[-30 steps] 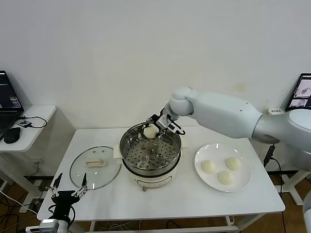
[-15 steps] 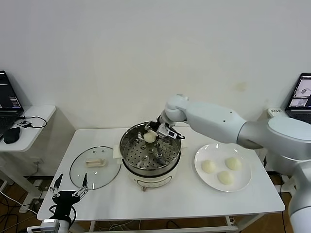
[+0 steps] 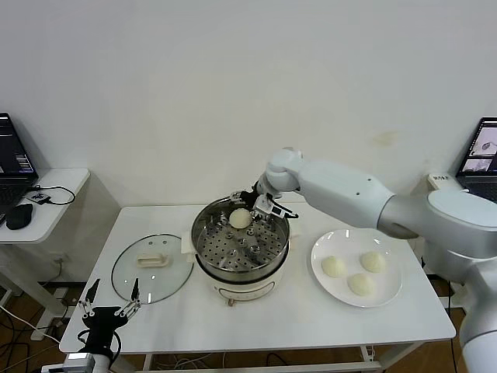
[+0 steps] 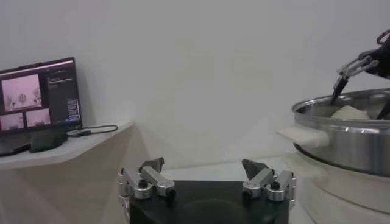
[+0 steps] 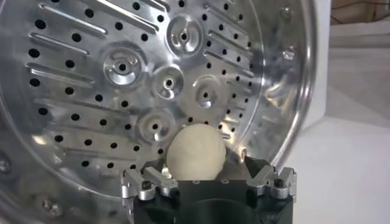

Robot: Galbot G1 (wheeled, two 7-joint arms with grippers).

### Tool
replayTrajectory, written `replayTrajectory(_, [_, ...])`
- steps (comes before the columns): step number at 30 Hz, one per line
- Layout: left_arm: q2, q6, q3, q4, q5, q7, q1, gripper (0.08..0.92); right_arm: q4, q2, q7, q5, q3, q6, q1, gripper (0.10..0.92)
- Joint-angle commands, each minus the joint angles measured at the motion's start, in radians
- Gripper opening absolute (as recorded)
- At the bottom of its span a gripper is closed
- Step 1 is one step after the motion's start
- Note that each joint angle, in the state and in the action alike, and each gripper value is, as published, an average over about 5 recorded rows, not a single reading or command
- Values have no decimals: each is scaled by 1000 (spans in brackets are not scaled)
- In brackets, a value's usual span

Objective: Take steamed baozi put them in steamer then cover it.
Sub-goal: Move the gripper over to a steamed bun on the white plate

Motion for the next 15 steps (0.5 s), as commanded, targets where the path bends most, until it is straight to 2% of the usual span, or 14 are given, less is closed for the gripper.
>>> replayTrajectory(1, [8,0,-1,-1,-3,0,-1,823,285,-233,-133,377,-22,-360,155,823])
replayTrajectory(9, [16,-1,4,1,-4,-6,-7,823,444,-527,-178,420,-12,-595,184,823])
replayTrajectory(15, [28,-10,4,2,-9,-11,-7,823,480,-698,-207,355,32,-615,74,823])
